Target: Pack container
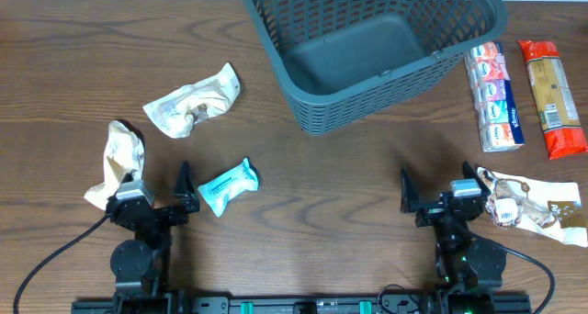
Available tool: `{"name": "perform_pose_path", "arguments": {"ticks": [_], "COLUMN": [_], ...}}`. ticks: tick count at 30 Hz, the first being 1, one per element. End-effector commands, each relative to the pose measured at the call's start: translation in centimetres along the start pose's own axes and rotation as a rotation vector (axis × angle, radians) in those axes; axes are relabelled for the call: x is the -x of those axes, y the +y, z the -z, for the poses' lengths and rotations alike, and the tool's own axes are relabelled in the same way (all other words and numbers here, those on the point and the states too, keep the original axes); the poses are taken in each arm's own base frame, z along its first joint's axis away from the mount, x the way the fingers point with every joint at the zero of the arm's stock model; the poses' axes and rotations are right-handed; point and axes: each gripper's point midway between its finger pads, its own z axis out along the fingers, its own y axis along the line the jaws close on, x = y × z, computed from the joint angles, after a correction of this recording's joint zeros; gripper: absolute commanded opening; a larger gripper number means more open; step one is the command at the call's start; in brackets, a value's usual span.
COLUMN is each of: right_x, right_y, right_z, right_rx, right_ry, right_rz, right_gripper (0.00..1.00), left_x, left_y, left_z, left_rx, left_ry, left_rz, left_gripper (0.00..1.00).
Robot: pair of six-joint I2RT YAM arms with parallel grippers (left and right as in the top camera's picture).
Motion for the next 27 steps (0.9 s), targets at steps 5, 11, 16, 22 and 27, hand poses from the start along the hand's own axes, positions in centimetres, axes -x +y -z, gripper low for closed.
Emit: {"name": "perform_pose_path", "arguments": {"ticks": [5, 11, 16, 22, 27], "right_x": [8.1, 14.9, 18.0, 19.3, 21.1], "right_y": [1.5, -2.2, -2.7, 5.3, 9.4], "right_z": [2.1, 6.4, 9.2, 12.5, 16.2], "right_rx": [0.094, -0.146, -0.185, 0.261, 0.505], "right_ry": [-0.156, -0.15, 0.003, 0.16, 0.146], "right_rz": [-0.094, -0.022, -0.05, -0.133, -0.146], "right_gripper": [0.99, 0.99, 0.99, 0.99, 0.99], "left_x": [1.5, 8.0, 13.4, 13.7, 13.5], "left_y": [-9.2, -11.8, -11.9, -13.4, -15.1], "left_z": [3.0, 6.5, 8.9, 10.3, 11.8], "left_rx": [-0.533, -0.64, -0.583, -0.68, -0.806], "left_ry": [0.045, -0.028, -0.064, -0.034, 0.022], "left_rz": [0.072, 0.056, 0.032, 0.036, 0.11], "left_gripper": [0.99, 0.99, 0.99, 0.99, 0.99]}}
